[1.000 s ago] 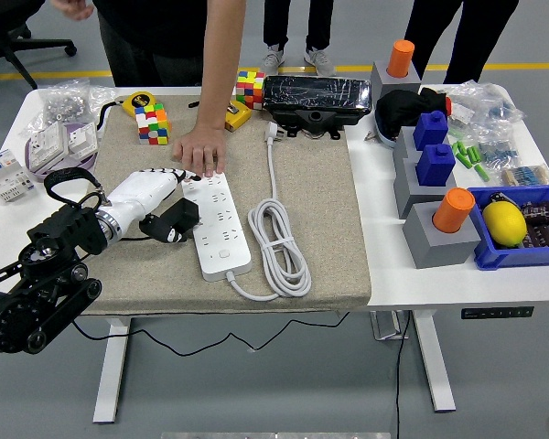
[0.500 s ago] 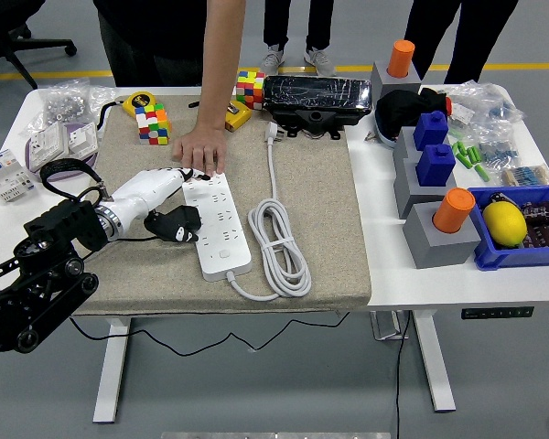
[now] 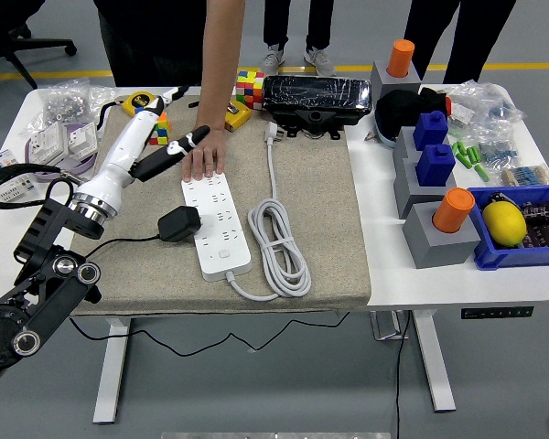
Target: Pick up the plug,place it near the board,insert it into the board,press the button
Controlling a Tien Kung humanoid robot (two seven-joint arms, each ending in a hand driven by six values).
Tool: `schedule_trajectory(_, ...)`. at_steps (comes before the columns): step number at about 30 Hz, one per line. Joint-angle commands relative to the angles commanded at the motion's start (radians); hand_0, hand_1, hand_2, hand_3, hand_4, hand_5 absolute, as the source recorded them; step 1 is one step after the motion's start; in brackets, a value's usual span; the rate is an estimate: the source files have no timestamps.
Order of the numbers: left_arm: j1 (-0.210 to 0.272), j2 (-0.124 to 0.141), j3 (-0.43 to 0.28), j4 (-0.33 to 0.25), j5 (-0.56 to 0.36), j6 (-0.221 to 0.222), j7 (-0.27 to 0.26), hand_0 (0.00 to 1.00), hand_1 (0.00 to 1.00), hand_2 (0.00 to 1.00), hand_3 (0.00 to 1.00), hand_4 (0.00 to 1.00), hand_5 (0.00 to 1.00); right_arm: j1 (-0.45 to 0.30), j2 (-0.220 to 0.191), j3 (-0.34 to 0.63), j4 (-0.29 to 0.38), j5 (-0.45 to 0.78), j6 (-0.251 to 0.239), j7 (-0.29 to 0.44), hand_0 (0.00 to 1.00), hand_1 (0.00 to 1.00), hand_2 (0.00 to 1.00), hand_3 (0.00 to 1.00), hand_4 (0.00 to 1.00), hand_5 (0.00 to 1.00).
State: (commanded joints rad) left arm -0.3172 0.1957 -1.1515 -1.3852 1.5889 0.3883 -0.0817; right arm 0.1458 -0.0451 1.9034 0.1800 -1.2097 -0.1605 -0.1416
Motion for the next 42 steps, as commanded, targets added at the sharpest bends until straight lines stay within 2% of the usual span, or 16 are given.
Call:
schedule_trajectory(2,0.062,-0.051,-0.055,-0.061,-0.007,0.071,0.056,0.978,0.998,0.981,0.985,0.998,0.998,-0.003,0.003,-0.002,0.000,-0.001,0.002,0.000,0.806,0.749,0.739,0.784,0.998,0.998)
schedule_trajectory(3,0.086,-0.066,-0.067,-0.085,-0.001,0.108,0.091,0.978,0.998,0.981,0.985,0.998,0.998,-0.003,0.003,-0.003,0.000,0.000,0.002,0.001,0.806,0.749,0.739,0.784,0.998,0.998)
schedule_trajectory(4,0.123,-0.080,-0.074,-0.125,0.034,0.166,0.149,0.978,0.998,0.981,0.985,0.998,0.998,-0.004,0.004,-0.002,0.000,-0.001,0.002,0.002,0.806,0.749,0.739,0.784,0.998,0.998)
schedule_trajectory(7,0.172,-0.092,-0.090,-0.183,0.124,0.238,0.259,0.998,0.998,0.996,0.998,0.998,0.998,-0.004,0.004,-0.002,0.000,-0.003,0.001,0.002,0.806,0.749,0.739,0.783,0.998,0.998)
schedule_trajectory(8,0.196,-0.089,-0.102,-0.214,0.180,0.223,0.317,0.998,0.998,0.996,0.998,0.998,0.998,-0.003,0.004,-0.002,0.000,-0.004,0.000,0.002,0.806,0.749,0.739,0.783,0.998,0.998)
schedule_trajectory(12,0.233,-0.069,-0.110,-0.269,0.318,0.140,0.473,0.998,0.991,0.976,0.970,0.998,0.998,-0.002,0.002,0.001,0.000,-0.005,-0.001,0.000,0.806,0.749,0.740,0.783,0.998,0.998)
schedule_trajectory(15,0.253,-0.043,-0.116,-0.315,0.393,0.024,0.601,0.998,0.991,0.976,0.970,0.998,0.998,0.000,0.000,0.001,0.000,-0.004,-0.001,-0.002,0.806,0.749,0.740,0.783,0.998,0.998)
schedule_trajectory(17,0.258,-0.034,-0.117,-0.330,0.394,-0.061,0.686,0.998,0.991,0.976,0.970,0.998,0.998,0.001,0.000,0.001,0.000,-0.003,-0.001,-0.001,0.806,0.749,0.740,0.783,0.998,0.998)
schedule_trajectory(18,0.259,-0.025,-0.112,-0.343,0.397,-0.100,0.725,0.981,0.926,0.921,0.917,0.998,0.998,0.002,0.000,0.000,0.000,-0.001,0.000,-0.001,0.806,0.748,0.740,0.783,0.998,0.998)
schedule_trajectory(23,0.257,-0.003,-0.084,-0.393,0.375,-0.320,0.727,0.981,0.926,0.921,0.917,0.998,0.998,0.004,-0.001,0.000,0.000,0.001,0.001,0.000,0.806,0.748,0.740,0.783,0.998,0.998)
schedule_trajectory(24,0.256,-0.002,-0.078,-0.394,0.372,-0.354,0.727,0.943,0.864,0.864,0.847,0.998,0.998,0.004,-0.002,0.000,0.000,0.001,0.002,0.000,0.807,0.749,0.739,0.783,0.998,0.998)
schedule_trajectory(25,0.255,-0.001,-0.072,-0.394,0.372,-0.396,0.727,0.943,0.864,0.864,0.847,0.998,0.998,0.004,-0.001,0.001,0.000,0.000,0.002,0.000,0.807,0.749,0.739,0.783,0.998,0.998)
schedule_trajectory(29,0.253,0.001,-0.055,-0.394,0.352,-0.500,0.727,0.943,0.864,0.864,0.847,0.998,0.998,0.004,-0.001,-0.001,0.000,0.002,0.003,0.002,0.807,0.749,0.739,0.783,0.998,0.998)
schedule_trajectory(30,0.254,0.002,-0.052,-0.394,0.347,-0.512,0.727,0.904,0.814,0.817,0.803,0.998,0.998,0.005,-0.001,-0.001,0.000,0.003,0.003,0.002,0.807,0.749,0.739,0.783,0.998,0.998)
schedule_trajectory(33,0.254,-0.001,-0.050,-0.394,0.354,-0.530,0.727,0.904,0.814,0.817,0.803,0.998,0.998,0.006,-0.001,-0.003,0.000,0.005,0.003,0.003,0.807,0.749,0.739,0.783,0.998,0.998)
schedule_trajectory(42,0.251,-0.003,-0.043,-0.394,0.350,-0.524,0.727,0.890,0.824,0.838,0.810,0.998,0.998,0.008,-0.004,-0.002,0.000,0.007,0.002,0.000,0.806,0.749,0.739,0.783,0.998,0.998)
